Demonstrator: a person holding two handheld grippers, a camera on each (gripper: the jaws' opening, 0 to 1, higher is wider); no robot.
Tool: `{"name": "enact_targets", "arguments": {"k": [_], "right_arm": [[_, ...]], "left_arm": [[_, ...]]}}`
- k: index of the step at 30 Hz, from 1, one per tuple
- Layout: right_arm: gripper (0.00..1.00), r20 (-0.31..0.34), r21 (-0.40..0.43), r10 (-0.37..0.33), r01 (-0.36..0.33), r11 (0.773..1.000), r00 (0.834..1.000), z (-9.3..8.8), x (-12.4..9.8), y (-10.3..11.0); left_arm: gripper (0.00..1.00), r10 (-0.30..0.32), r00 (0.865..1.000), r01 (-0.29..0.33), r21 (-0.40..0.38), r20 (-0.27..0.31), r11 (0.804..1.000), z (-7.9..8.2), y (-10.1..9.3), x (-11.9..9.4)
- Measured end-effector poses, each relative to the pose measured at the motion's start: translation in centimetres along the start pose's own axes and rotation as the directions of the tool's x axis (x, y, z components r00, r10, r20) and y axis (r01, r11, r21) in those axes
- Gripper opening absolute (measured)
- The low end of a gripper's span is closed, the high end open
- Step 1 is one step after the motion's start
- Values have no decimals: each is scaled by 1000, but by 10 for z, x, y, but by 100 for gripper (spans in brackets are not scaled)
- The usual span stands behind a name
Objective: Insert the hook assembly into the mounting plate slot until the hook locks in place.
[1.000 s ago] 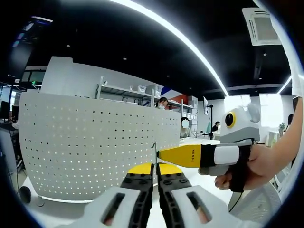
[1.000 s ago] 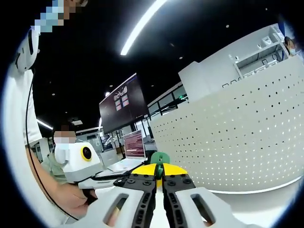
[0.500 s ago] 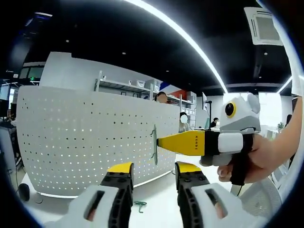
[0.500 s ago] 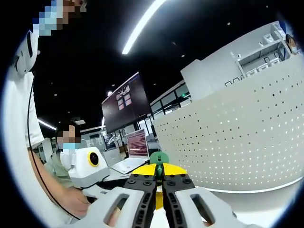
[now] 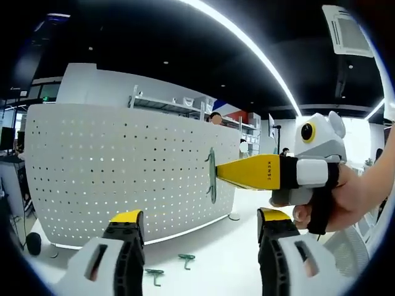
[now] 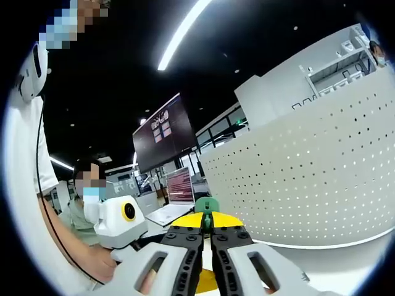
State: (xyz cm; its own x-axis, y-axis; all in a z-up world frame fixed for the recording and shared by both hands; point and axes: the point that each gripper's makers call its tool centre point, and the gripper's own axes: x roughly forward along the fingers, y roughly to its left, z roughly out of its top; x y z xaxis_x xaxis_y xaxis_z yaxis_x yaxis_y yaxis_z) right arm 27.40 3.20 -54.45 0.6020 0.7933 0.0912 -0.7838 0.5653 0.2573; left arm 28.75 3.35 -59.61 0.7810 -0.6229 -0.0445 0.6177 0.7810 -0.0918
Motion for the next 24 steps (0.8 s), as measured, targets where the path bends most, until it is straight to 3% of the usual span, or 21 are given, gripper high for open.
{"name": "enact_targets", "arguments": {"k": [3,5,13,24], "right_arm": [[0,-33,-139,-43,38,990,999,-1,0,-4],[0,-56,-191,-54,43,981,997,-2,1,-2],[0,-65,-203,-51,36,979,997,-4,4,0],[0,-41,-198,-110,100,975,993,10,9,-17]], "left_arm": [[76,6,1000,-6,2,-12,1000,-3,3,-1],[76,13,1000,-13,5,-12,1000,-4,7,-2],[76,26,1000,-26,2,-12,1000,-5,15,-5],[76,56,998,-56,10,-8,998,-10,33,-21]]}}
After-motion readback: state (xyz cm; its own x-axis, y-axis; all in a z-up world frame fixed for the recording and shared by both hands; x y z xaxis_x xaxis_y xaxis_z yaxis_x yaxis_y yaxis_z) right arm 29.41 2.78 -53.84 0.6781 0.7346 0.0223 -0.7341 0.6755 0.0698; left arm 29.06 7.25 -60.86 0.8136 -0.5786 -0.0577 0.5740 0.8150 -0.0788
